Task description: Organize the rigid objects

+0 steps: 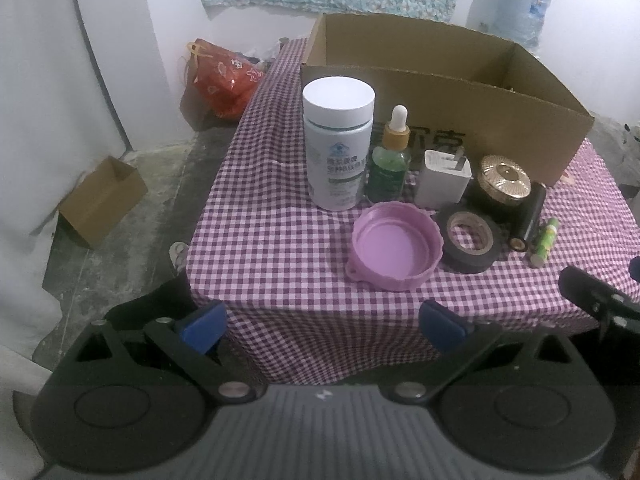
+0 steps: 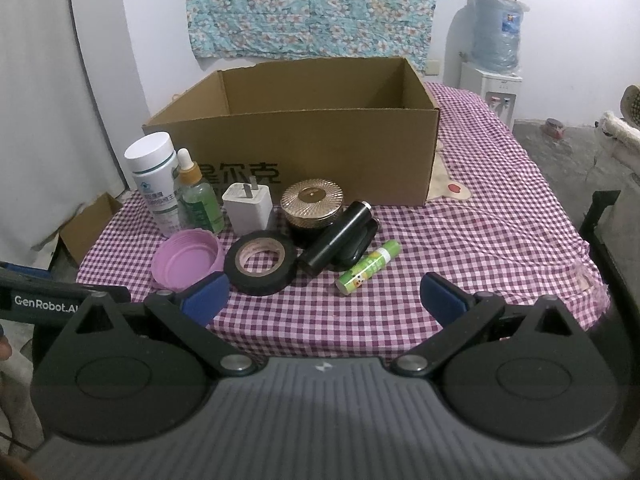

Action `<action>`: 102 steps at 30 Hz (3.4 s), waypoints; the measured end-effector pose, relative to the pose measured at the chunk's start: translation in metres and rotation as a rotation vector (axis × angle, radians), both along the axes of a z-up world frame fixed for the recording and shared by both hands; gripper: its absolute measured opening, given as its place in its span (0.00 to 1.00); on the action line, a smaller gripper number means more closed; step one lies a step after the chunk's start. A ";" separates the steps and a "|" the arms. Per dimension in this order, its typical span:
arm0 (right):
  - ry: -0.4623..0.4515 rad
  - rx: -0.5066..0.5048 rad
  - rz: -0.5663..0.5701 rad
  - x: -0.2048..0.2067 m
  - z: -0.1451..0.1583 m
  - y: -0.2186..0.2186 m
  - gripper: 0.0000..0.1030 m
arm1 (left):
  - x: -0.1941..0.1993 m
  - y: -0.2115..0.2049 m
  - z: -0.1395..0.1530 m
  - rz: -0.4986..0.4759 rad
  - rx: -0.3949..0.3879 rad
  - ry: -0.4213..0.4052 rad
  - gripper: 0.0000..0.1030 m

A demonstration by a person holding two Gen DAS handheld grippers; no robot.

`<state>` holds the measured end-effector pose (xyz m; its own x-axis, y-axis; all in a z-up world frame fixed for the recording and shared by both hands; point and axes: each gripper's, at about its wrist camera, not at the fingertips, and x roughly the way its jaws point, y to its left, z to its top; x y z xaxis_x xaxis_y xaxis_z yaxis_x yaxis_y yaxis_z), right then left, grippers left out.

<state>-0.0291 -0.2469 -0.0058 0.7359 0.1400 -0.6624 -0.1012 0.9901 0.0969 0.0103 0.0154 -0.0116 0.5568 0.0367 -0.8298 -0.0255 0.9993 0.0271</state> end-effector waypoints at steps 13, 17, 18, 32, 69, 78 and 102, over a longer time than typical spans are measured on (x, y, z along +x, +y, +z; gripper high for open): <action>0.001 0.005 -0.001 0.000 -0.002 0.000 0.99 | 0.001 -0.002 -0.002 -0.002 0.003 0.010 1.00; 0.002 0.007 -0.001 -0.001 -0.003 0.000 0.99 | 0.001 -0.003 -0.001 -0.002 0.003 0.010 1.00; 0.003 0.007 -0.002 -0.001 -0.003 0.000 0.99 | 0.002 -0.003 -0.001 -0.002 0.003 0.010 1.00; -0.013 0.025 -0.021 0.000 0.000 -0.005 0.99 | -0.003 -0.005 0.002 -0.037 -0.018 -0.023 1.00; 0.039 0.475 -0.032 0.083 -0.038 -0.080 0.44 | 0.064 -0.129 -0.015 -0.560 -0.080 -0.109 0.40; 0.090 0.501 -0.011 0.101 -0.054 -0.079 0.29 | 0.080 -0.137 -0.025 -0.558 -0.078 -0.048 0.35; 0.138 0.591 -0.005 0.103 -0.060 -0.083 0.25 | 0.086 -0.139 -0.026 -0.543 -0.116 -0.034 0.22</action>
<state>0.0743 -0.3295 -0.0654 0.6503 0.5096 -0.5634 -0.0435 0.7654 0.6421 0.0961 -0.1236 -0.0379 0.4967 -0.3536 -0.7926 0.4947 0.8657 -0.0761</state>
